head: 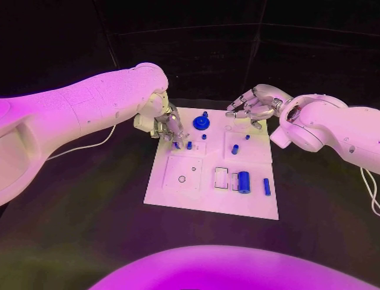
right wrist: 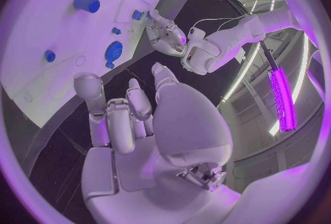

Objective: Assemble the parts on the task board

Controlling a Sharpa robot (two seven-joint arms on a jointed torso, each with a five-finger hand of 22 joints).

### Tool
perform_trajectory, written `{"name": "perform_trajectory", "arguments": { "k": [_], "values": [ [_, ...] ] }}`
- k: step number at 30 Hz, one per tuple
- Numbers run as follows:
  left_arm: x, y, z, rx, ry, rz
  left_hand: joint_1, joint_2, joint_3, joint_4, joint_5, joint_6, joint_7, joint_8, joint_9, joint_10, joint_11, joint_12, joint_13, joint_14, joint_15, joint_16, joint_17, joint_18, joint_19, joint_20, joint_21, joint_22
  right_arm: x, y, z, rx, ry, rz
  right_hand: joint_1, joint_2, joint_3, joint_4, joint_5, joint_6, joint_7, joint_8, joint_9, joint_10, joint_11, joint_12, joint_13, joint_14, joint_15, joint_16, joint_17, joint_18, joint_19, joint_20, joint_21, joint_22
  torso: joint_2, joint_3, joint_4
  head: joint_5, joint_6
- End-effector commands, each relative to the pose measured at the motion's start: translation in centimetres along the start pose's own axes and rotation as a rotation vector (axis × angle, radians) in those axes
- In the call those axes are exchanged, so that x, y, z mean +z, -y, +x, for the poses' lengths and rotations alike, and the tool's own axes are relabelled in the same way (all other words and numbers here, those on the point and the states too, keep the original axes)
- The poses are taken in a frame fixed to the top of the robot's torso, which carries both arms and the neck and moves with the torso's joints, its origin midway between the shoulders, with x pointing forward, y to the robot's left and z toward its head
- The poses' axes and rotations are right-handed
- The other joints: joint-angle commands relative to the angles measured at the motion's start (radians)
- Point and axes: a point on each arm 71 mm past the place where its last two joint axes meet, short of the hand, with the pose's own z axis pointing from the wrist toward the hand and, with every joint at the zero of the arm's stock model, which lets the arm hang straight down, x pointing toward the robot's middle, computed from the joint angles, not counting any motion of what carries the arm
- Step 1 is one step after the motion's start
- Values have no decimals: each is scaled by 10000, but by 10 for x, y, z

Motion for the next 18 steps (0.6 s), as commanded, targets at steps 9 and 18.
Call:
{"name": "perform_trajectory", "arguments": {
  "k": [9,18],
  "values": [
    [1,2,-1,355,-760,-364,540,436,206,-261,4,61,-41,57,43,3,-35,75,59,1073,16,31,2634,105,-53,-33,22,249,1,-3,1,-35,-92,-76,13,54,-39,-6,61,-65,-18,48,-14,-58,-23,15,-10,740,-72,-51,1316,54,-42,-20,-34,-9,-6,-2,13,-5,-41],
    [2,2,-5,294,-357,-660,549,427,212,-285,4,65,-45,67,66,48,-41,134,142,1073,8,31,2634,94,-26,-40,71,291,2,-3,2,-34,-101,-95,16,57,-41,-6,64,-67,-17,49,-14,-57,-22,18,-7,741,-71,-49,1320,53,-41,-20,-33,-6,-13,1,20,-3,-49]
  ]
}}
